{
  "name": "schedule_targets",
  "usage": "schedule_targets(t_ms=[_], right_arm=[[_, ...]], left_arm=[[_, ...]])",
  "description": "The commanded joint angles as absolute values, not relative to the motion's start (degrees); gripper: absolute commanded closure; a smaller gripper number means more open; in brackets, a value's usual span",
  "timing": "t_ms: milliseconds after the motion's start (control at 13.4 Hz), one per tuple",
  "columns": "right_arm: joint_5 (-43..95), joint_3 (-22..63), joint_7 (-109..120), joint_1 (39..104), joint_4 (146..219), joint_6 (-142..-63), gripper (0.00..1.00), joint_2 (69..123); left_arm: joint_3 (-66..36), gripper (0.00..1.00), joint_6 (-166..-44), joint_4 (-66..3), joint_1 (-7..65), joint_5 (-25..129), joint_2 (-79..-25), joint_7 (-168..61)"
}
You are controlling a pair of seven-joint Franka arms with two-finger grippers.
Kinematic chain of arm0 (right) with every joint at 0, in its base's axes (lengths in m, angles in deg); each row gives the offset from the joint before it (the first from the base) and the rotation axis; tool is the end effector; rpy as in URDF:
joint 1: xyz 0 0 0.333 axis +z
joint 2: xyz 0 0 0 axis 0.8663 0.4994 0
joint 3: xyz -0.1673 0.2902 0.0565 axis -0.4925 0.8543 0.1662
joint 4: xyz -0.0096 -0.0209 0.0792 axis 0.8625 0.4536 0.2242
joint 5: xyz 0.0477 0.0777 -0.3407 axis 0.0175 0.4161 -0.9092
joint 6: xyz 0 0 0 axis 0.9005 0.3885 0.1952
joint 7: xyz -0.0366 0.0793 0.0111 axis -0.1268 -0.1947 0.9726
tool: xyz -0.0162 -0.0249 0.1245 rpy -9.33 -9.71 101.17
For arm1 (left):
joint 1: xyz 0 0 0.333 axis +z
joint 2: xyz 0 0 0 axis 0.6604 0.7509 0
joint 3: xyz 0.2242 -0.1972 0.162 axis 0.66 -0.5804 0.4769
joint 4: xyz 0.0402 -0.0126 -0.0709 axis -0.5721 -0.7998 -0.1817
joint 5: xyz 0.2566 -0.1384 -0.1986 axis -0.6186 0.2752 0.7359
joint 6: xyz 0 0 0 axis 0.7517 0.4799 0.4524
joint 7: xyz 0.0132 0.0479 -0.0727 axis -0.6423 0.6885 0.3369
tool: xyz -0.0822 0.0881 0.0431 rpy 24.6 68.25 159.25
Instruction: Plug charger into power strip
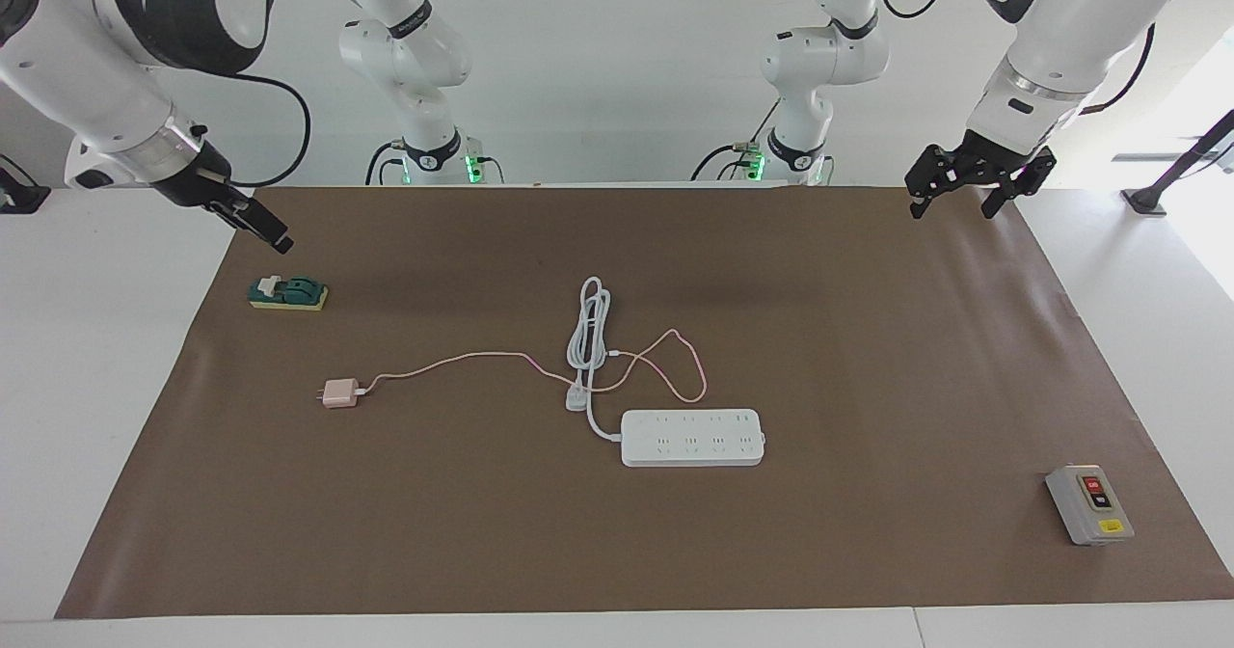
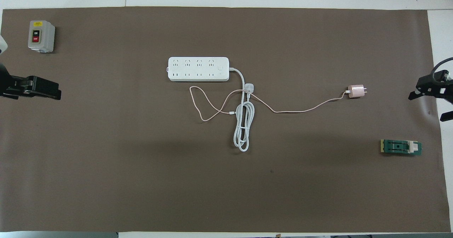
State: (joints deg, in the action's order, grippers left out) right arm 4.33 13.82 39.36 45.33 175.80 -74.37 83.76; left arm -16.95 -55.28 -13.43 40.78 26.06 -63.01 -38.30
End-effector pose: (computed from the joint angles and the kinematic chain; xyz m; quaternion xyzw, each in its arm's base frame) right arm 0.5051 -0.1055 0.5452 -0.9309 0.3428 0.1064 0.0678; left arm 0.4998 -0.0487 0.6318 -0.9989 0.0471 0.0060 0.0040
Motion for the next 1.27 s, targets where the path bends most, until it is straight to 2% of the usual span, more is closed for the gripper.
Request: schedule_targets(t_ms=[0, 224, 449, 748, 898, 1048, 1197], right_arm=[[12.0, 14.3, 48.6, 40.9, 176.0, -77.9, 0.0, 89.1], [18.7, 14.3, 55.2, 38.9, 176.5, -82.8, 0.0, 94.2], [25.8, 13.9, 59.1, 37.2, 175.5, -85.1, 0.0, 102.4], [29.4, 13.8, 60.4, 37.1, 175.0, -84.8, 0.0, 107.4], [30.9, 13.8, 60.4, 37.4, 172.9, -84.7, 0.0, 110.4], [33.2, 13.8, 60.5, 37.9, 172.8, -84.8, 0.0, 111.9], [33.4, 13.8, 60.1, 37.2, 171.3, -85.3, 0.0, 115.7]], left_arm=[[-16.6, 0.0, -55.3, -11.0, 40.2, 25.0, -61.5, -37.8], [-16.6, 0.0, -55.3, -9.2, 40.2, 25.0, -60.6, -37.8], [-16.7, 0.0, -55.0, -8.7, 40.1, 25.5, -60.4, -38.2], [-17.9, 0.0, -55.3, -8.3, 39.9, 25.7, -59.8, -38.4], [-18.3, 0.0, -54.9, -5.8, 39.9, 26.6, -59.7, -38.5], [-18.7, 0.0, -55.1, -4.6, 38.0, 27.3, -57.7, -38.2], [-19.2, 0.0, -55.3, -3.7, 37.1, 27.8, -56.8, -38.2]])
